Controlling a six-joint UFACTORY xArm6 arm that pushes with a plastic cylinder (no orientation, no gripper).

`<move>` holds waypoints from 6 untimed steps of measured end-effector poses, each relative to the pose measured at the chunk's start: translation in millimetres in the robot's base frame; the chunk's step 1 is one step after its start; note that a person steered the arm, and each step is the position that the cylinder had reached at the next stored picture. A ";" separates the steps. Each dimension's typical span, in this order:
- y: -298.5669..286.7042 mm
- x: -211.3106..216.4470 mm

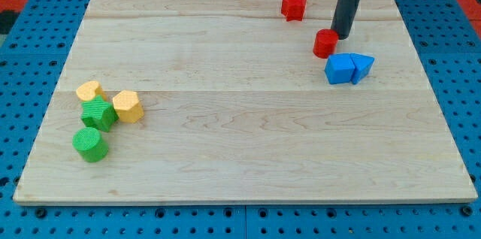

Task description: Push the red star into the left of the red circle

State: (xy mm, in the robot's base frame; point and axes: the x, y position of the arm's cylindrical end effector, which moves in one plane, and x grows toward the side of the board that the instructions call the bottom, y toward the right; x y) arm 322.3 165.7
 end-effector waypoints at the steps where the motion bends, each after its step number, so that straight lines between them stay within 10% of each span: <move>1: 5.8 -45.4; 3: -25.3 -130.9; 6: -65.5 -95.0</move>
State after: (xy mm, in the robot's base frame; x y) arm 227.3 100.2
